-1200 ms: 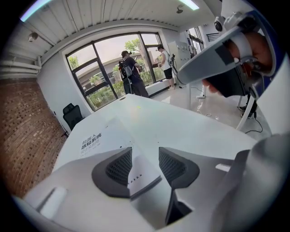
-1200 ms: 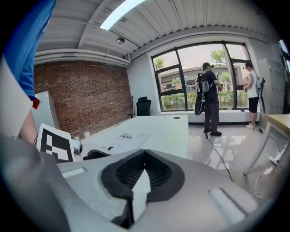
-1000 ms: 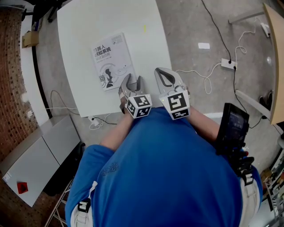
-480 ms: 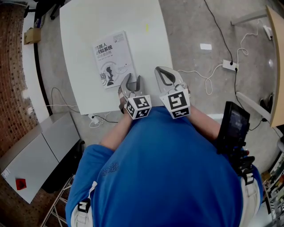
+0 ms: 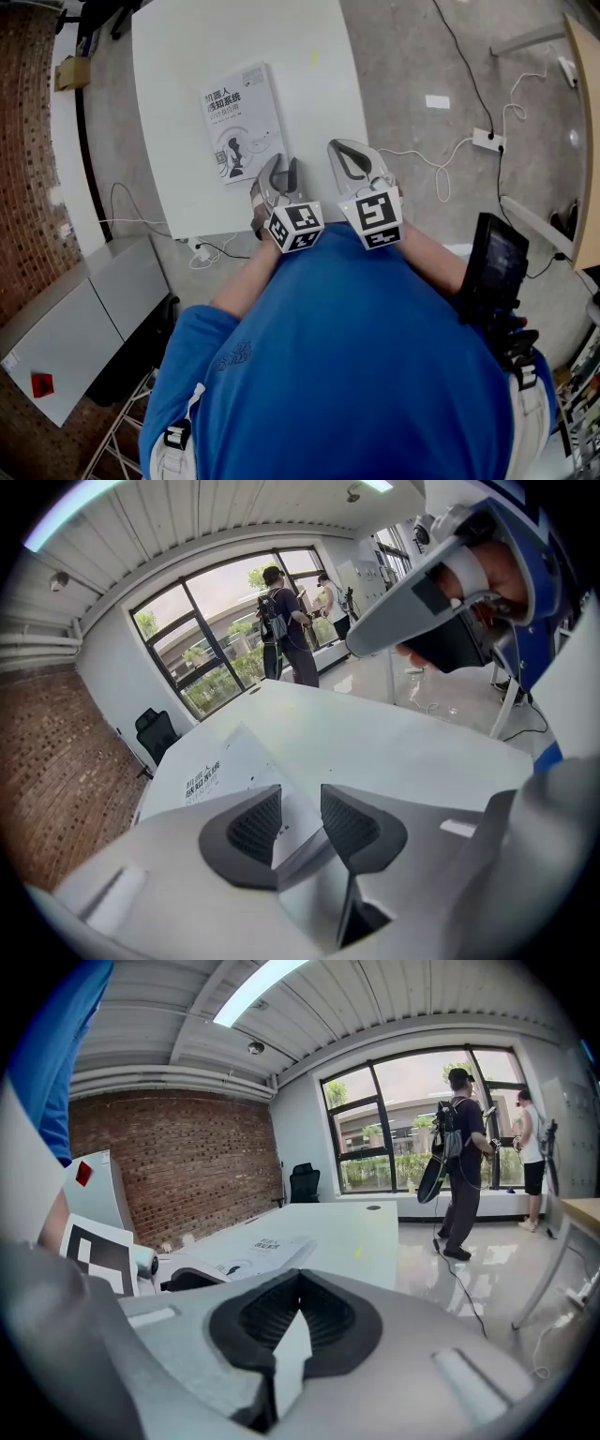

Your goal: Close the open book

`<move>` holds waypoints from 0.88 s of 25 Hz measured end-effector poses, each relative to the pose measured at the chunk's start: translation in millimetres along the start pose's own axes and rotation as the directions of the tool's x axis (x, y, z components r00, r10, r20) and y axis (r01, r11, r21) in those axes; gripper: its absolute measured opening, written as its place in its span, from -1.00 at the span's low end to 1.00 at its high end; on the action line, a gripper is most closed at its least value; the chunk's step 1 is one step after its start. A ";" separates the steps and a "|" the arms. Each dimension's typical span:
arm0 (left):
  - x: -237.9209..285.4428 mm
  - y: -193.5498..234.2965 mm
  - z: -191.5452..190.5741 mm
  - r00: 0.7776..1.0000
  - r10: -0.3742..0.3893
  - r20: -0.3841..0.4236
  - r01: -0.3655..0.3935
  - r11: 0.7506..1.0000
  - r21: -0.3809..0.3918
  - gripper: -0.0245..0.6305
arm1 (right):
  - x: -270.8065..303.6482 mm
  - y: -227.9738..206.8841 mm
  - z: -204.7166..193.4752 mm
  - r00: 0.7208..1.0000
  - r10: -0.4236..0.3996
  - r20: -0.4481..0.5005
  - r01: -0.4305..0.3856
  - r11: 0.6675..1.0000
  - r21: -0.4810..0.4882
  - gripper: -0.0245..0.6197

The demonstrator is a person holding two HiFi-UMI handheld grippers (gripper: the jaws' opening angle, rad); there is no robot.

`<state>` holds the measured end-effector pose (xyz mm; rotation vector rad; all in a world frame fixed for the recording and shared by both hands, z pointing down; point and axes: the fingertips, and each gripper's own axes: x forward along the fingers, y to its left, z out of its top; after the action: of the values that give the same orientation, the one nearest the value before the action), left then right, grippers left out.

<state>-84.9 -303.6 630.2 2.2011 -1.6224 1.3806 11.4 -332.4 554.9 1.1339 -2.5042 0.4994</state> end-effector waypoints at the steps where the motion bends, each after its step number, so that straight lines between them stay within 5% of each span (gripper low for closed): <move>1: -1.0 0.6 1.0 1.000 0.001 0.001 -0.001 1.000 0.008 -0.49 | 0.0 0.4 0.6 1.000 0.000 0.002 0.000 1.000 -0.001 -0.91; 12: -5.2 6.6 2.3 1.000 0.019 -0.003 -0.019 0.999 0.037 -0.83 | 0.3 -0.4 2.8 1.000 0.003 0.019 -0.002 1.000 -0.010 -0.91; 22: -10.0 23.8 12.9 0.999 0.008 0.044 -0.006 0.999 -0.040 -0.89 | 3.7 -0.2 6.2 1.000 0.010 0.023 -0.010 1.000 -0.022 -0.91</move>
<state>-96.4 -313.6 605.7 2.2208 -1.6592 1.2980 8.2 -337.7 551.1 1.1256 -2.5299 0.4630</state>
